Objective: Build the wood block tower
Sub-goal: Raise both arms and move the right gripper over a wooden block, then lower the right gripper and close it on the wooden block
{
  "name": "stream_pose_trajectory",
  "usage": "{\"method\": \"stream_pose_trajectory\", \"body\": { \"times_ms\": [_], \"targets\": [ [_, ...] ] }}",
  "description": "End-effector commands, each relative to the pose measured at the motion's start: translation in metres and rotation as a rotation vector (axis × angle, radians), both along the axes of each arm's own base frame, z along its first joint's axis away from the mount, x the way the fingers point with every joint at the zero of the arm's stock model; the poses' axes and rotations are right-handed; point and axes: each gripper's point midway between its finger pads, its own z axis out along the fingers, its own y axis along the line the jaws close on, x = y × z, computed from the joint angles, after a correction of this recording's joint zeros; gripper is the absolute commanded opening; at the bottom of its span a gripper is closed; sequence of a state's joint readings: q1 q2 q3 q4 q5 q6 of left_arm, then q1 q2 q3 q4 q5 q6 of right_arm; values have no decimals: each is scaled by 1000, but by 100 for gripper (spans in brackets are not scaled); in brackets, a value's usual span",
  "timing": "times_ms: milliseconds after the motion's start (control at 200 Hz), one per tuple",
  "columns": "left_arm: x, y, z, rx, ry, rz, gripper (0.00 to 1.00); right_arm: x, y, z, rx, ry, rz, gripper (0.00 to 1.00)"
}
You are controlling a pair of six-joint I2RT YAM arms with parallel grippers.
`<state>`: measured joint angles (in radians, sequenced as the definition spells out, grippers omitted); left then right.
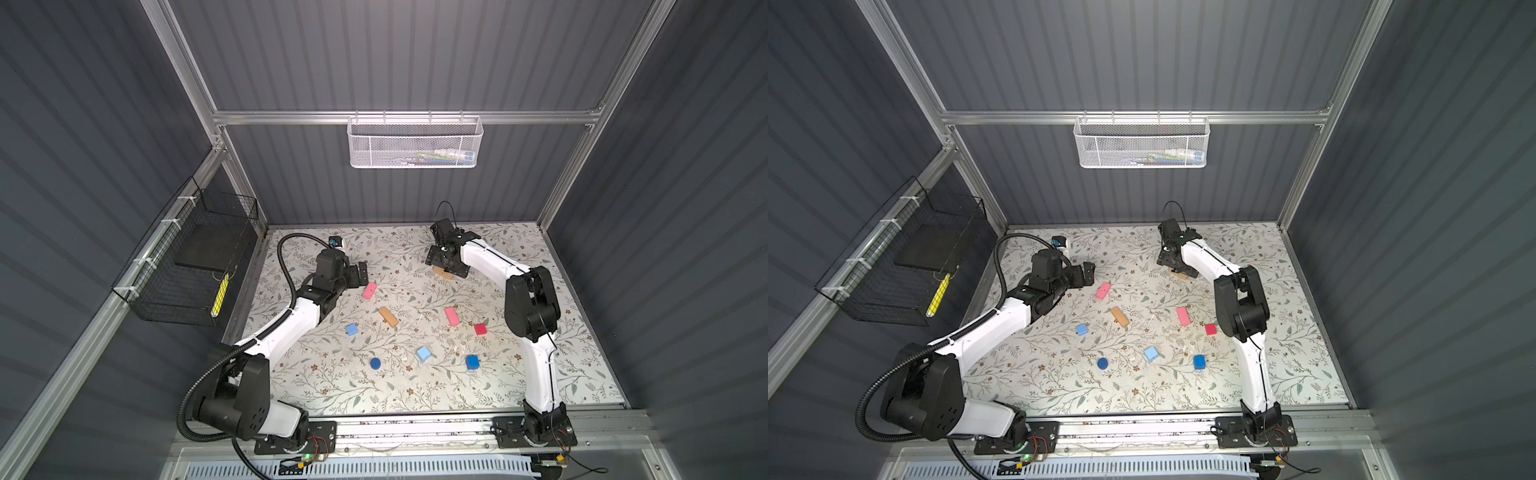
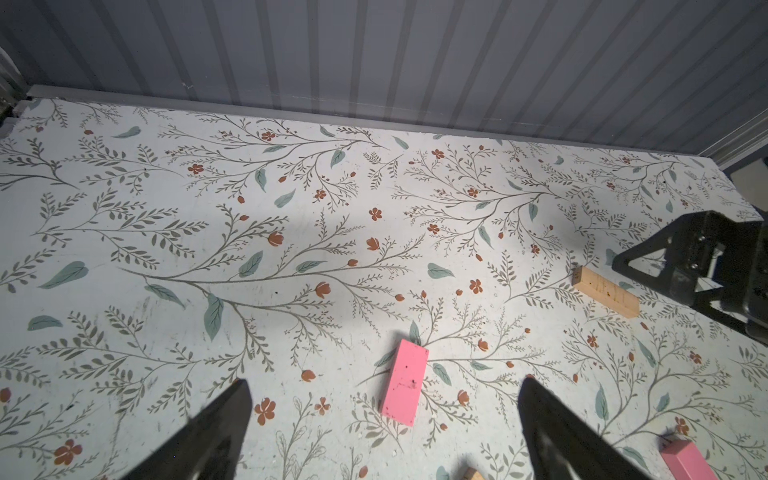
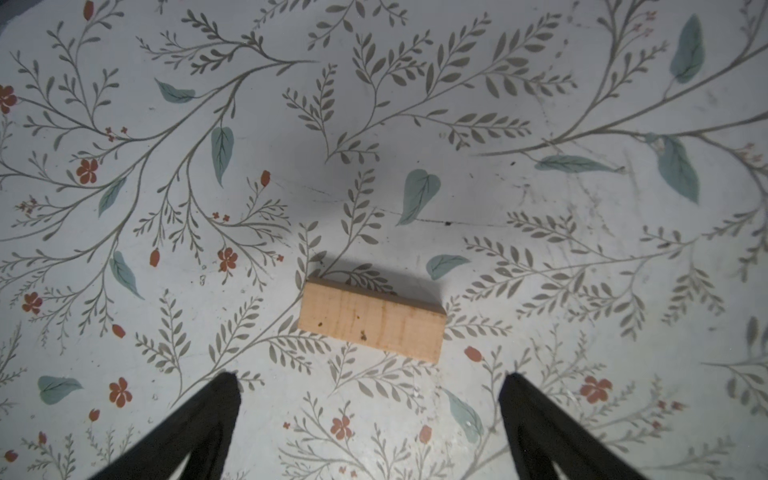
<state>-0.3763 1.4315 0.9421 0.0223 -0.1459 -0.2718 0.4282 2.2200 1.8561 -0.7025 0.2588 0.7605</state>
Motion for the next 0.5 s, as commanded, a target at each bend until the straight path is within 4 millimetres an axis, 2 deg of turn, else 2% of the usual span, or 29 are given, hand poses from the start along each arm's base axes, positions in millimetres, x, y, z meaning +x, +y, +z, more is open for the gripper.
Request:
{"method": "stream_pose_trajectory", "body": {
  "times_ms": [0, 495],
  "targets": [
    [7, 4, 10, 28, -27, 13, 100, -2, -2, -11, -37, 48, -6, 99],
    [13, 6, 1, 60, -5, 28, 100, 2, -13, -34, -70, 113, -43, 99]
  ]
}}
